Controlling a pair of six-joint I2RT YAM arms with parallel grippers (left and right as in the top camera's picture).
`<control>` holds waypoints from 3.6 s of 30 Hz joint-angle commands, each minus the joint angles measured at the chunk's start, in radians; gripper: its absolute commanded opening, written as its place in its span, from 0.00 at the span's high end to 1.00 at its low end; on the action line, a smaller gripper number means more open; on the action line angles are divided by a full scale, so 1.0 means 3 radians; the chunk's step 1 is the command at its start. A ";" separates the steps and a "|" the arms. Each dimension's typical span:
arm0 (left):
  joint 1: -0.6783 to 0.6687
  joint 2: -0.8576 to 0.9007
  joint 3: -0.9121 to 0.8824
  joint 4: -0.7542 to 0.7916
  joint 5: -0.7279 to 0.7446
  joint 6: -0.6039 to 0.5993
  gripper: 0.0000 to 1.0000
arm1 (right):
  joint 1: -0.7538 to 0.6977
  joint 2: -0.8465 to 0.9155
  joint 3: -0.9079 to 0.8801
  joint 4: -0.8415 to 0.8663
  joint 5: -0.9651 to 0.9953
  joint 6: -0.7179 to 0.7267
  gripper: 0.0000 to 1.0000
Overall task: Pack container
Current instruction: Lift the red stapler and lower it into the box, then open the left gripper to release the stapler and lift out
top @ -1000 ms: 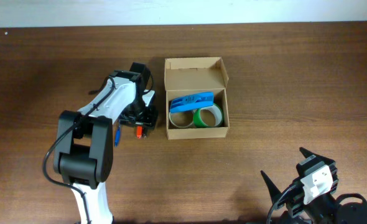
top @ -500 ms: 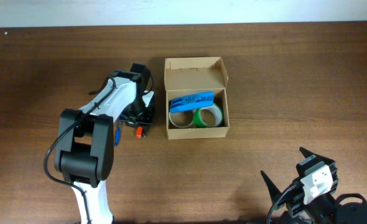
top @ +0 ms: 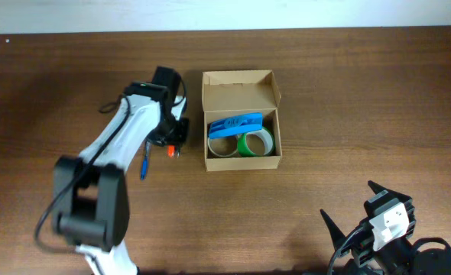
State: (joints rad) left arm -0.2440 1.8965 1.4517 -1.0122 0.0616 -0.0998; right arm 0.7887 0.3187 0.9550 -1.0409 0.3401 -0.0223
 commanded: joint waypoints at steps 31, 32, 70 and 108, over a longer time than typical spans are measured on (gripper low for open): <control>-0.1404 -0.0364 0.0286 0.0871 -0.0596 -0.4426 0.87 | -0.0015 -0.0010 -0.0011 0.0014 0.0041 0.0053 0.01; -0.1439 -0.0340 0.0286 0.0872 -0.0612 -0.4579 0.87 | -0.0015 -0.0010 -0.0011 0.0014 0.0041 0.0053 0.01; -0.1651 -0.0099 0.0281 0.0406 -0.1041 -0.5389 0.94 | -0.0015 -0.0010 -0.0011 0.0014 0.0041 0.0053 0.01; -0.1651 0.0008 0.0281 0.0484 -0.0955 -0.5388 0.44 | -0.0015 -0.0010 -0.0011 0.0014 0.0041 0.0053 0.01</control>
State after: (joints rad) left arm -0.7338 1.8946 1.5188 -0.8684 -0.2211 -1.7130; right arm 0.7887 0.3187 0.9550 -1.0409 0.3401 -0.0219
